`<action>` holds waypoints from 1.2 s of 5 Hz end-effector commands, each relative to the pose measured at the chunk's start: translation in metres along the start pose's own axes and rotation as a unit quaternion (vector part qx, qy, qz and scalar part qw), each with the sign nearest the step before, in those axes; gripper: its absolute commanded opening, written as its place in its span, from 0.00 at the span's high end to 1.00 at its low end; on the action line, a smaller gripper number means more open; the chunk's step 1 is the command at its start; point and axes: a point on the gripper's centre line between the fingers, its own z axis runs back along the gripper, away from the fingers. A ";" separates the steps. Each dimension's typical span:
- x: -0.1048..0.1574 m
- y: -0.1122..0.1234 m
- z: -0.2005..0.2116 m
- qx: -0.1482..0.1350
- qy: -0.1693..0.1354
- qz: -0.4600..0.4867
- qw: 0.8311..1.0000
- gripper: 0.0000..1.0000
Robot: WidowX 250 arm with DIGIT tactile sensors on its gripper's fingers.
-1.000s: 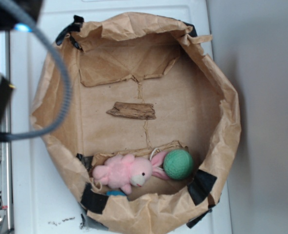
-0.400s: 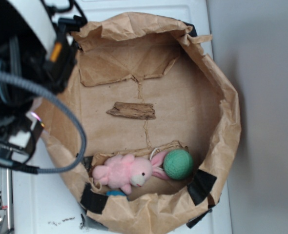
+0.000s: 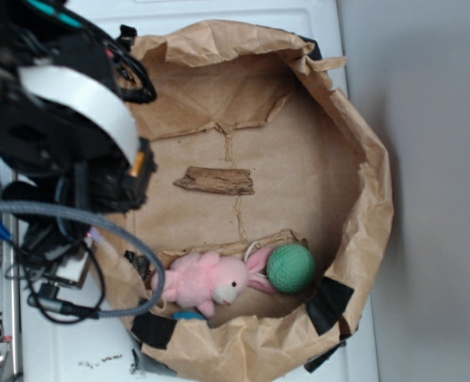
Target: Grab the wood chip.
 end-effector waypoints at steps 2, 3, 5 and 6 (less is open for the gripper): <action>0.008 -0.001 0.012 0.011 -0.022 -0.008 1.000 0.00; 0.008 -0.001 0.012 0.011 -0.022 -0.008 1.000 0.00; 0.026 0.020 0.014 0.027 -0.036 0.019 0.999 0.00; 0.042 0.031 0.019 0.043 -0.058 0.049 0.996 0.00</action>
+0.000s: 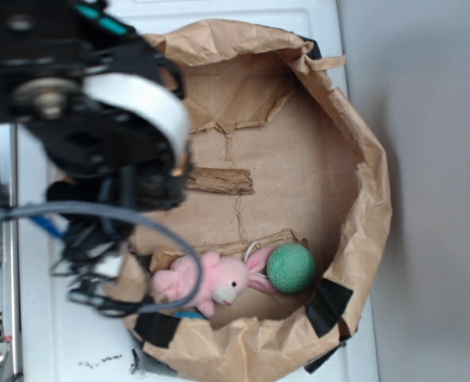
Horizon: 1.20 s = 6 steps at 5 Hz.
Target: Grab the wood chip.
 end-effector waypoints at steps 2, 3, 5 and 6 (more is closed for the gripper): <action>0.055 0.026 0.001 0.069 -0.089 0.076 0.991 0.00; 0.070 0.041 -0.027 0.077 -0.080 0.053 0.992 0.00; 0.070 0.047 -0.095 0.015 -0.063 0.012 0.998 0.00; 0.070 0.046 -0.117 0.025 -0.048 0.019 0.998 0.00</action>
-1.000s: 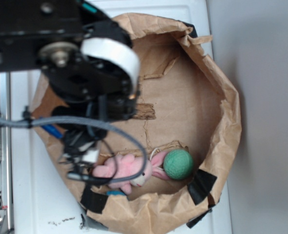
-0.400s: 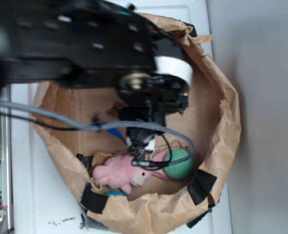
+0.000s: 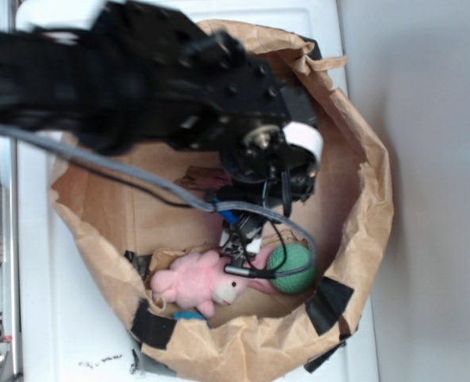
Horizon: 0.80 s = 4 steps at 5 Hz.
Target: Grab the wood chip.
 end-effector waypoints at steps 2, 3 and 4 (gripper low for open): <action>0.013 -0.002 0.018 0.026 -0.038 0.002 0.999 1.00; 0.020 -0.007 0.061 0.018 -0.083 -0.008 0.996 1.00; 0.024 -0.010 0.107 0.000 -0.125 -0.008 0.992 1.00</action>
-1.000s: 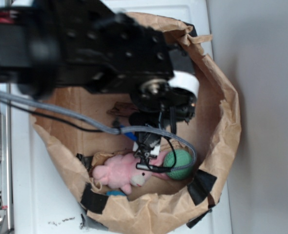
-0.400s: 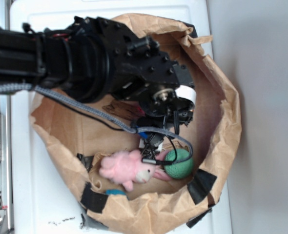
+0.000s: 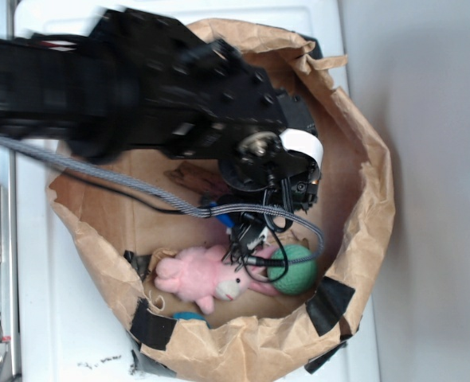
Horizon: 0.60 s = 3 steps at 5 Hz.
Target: Grab the wood chip.
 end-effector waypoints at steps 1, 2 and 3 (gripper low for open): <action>0.014 0.003 0.102 -0.007 -0.115 0.007 0.993 1.00; -0.005 0.007 0.120 -0.013 -0.118 0.013 0.993 0.00; -0.034 0.008 0.118 -0.008 -0.099 0.011 0.995 0.00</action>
